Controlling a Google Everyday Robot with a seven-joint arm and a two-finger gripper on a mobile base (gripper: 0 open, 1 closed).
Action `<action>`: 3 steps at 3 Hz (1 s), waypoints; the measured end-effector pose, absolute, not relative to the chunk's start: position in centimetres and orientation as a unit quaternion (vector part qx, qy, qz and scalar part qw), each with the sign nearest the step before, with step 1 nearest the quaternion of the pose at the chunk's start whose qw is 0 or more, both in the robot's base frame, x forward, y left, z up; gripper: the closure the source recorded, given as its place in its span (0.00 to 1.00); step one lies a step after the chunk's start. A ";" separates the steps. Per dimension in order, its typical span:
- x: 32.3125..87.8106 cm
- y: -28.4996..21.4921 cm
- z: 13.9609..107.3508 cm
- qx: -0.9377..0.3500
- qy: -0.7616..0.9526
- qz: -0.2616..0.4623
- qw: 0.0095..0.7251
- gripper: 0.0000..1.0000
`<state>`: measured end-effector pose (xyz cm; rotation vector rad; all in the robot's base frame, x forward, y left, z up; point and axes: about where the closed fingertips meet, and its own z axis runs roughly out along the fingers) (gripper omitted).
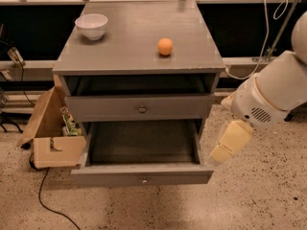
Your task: Close middle drawer
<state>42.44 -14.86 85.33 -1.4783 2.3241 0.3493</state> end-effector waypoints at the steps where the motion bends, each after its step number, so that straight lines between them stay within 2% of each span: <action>1: 42.4 -14.9 85.4 -0.524 0.823 0.123 0.182 0.00; 2: 42.4 -14.8 84.9 -0.522 0.824 0.127 0.179 0.00; 3: 43.1 -13.9 80.4 -0.510 0.831 0.152 0.164 0.00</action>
Offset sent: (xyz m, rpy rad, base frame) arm 0.0010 0.0024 -0.0183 0.0187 0.0360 -0.0084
